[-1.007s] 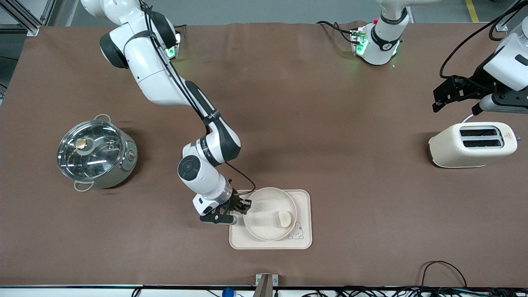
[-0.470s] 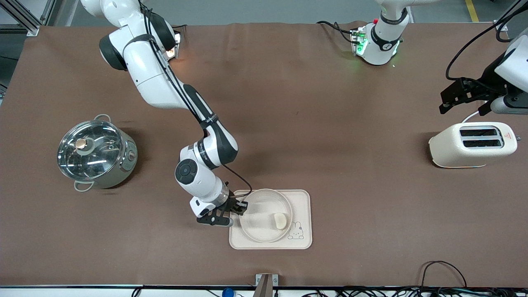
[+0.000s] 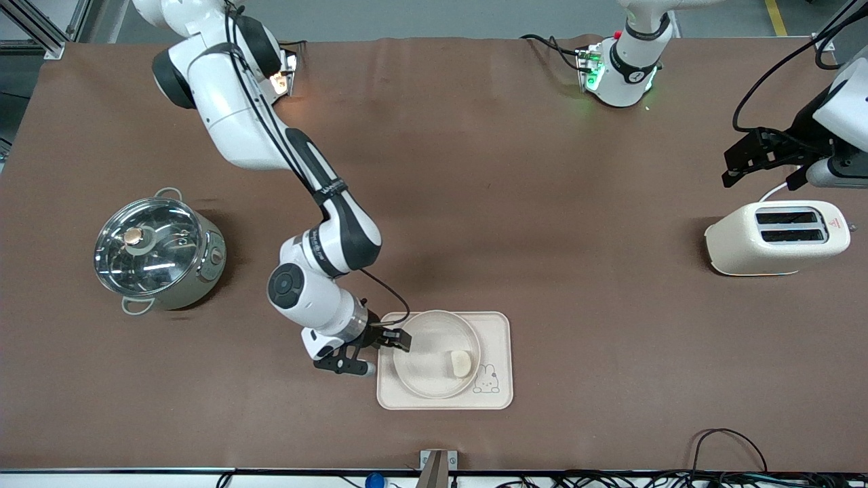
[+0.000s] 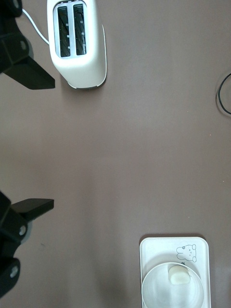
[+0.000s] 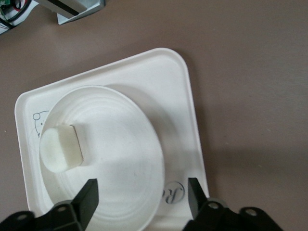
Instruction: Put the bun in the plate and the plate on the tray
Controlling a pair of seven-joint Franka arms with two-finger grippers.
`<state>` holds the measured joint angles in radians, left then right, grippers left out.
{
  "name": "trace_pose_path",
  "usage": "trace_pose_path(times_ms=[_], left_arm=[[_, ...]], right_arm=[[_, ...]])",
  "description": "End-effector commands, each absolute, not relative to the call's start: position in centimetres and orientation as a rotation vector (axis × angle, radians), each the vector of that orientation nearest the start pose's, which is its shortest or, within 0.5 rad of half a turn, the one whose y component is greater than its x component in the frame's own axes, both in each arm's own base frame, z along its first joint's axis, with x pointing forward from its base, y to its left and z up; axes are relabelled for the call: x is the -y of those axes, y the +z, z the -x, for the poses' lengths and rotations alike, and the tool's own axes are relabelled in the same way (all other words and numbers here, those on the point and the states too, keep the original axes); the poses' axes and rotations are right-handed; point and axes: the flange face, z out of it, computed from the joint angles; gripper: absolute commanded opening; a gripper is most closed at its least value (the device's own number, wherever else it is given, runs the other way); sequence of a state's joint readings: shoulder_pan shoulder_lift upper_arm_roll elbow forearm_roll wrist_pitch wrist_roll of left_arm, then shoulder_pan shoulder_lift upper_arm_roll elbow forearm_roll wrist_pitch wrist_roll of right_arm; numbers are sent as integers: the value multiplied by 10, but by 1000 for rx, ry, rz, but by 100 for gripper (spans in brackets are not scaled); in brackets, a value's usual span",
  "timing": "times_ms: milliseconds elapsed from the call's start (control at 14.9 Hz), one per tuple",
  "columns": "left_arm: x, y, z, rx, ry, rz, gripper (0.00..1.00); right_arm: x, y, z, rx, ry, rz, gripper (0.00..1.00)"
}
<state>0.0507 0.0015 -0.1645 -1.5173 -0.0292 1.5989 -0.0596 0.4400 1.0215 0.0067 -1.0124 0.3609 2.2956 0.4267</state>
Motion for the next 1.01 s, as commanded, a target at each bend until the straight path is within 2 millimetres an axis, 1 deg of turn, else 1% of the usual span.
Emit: trace_pose_path(times_ms=[0, 67, 134, 201, 269, 336, 403, 537, 604, 739, 806, 940], left_arm=[[66, 656, -554, -94, -139, 3184, 100], [66, 656, -554, -91, -139, 3184, 100], [66, 656, -554, -86, -138, 3183, 100], [66, 656, -554, -81, -139, 3181, 100], [67, 656, -554, -79, -136, 3179, 100], [67, 656, -554, -79, -139, 3177, 100], [66, 656, -554, -76, -139, 3176, 100], [65, 656, -554, -71, -137, 3174, 100], [65, 656, -554, -71, -134, 3174, 100], [64, 655, -554, -69, -132, 3174, 100], [64, 656, -554, -69, -134, 3174, 100], [63, 656, -554, -67, -132, 3173, 100]], right_arm=[[-294, 291, -719, -335, -63, 2744, 100], [-273, 314, -718, -337, -3, 2777, 100], [-251, 339, -716, -312, 22, 2862, 100], [-229, 367, -713, -303, 37, 2931, 100], [-208, 401, -708, -316, 56, 2943, 100], [-180, 432, -701, -345, 106, 2945, 100], [-162, 460, -694, -323, 115, 2950, 100], [-117, 509, -679, -264, 92, 3023, 100], [-97, 533, -666, -269, 80, 3072, 100], [-69, 563, -631, -266, 83, 3109, 100], [-59, 572, -612, -238, 82, 3111, 100], [-49, 588, -577, -234, 71, 3130, 100]])
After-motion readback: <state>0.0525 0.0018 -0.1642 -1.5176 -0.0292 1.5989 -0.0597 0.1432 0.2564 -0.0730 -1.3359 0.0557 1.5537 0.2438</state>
